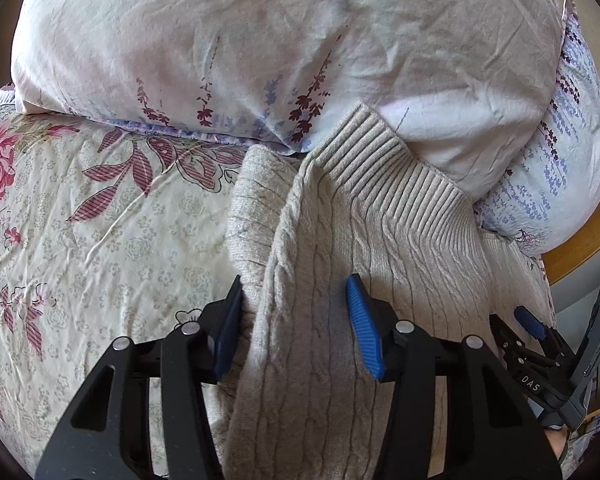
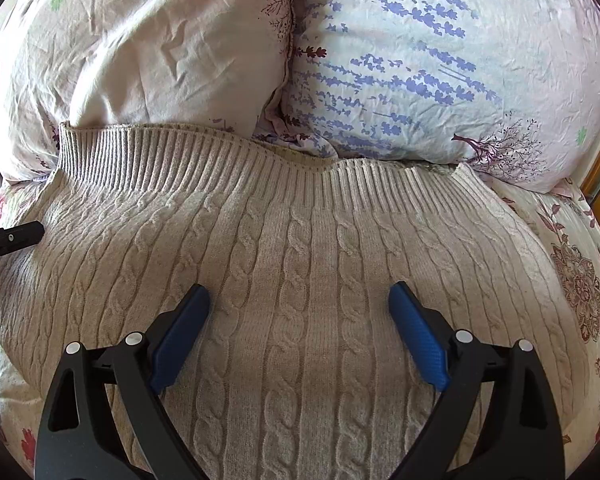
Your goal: Fold small clothes
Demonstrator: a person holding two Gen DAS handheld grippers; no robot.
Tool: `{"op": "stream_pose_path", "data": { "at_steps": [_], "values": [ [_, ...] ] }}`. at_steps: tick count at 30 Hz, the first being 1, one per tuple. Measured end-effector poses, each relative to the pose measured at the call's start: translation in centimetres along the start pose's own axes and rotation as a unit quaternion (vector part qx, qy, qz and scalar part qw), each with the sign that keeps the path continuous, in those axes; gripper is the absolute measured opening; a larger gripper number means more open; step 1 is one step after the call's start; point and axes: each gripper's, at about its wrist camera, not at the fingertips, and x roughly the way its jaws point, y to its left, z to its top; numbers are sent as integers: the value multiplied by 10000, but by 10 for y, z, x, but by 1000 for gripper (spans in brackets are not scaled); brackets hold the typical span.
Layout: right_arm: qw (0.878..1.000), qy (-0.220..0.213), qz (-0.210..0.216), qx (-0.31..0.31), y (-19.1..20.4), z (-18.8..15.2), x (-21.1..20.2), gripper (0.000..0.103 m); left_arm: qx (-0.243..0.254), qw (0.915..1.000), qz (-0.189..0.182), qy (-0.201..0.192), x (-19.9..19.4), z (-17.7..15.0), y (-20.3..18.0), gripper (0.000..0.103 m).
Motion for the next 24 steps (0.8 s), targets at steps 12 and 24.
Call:
{"op": "stream_pose_path", "data": {
  "at_steps": [12, 24],
  "values": [
    [10000, 24, 46, 39, 0, 2, 5, 94, 207, 9991, 357, 45, 4, 2, -7, 67],
    [10000, 32, 65, 54, 0, 2, 5, 94, -62, 9997, -222, -45, 7, 0, -15, 21]
  ]
}}
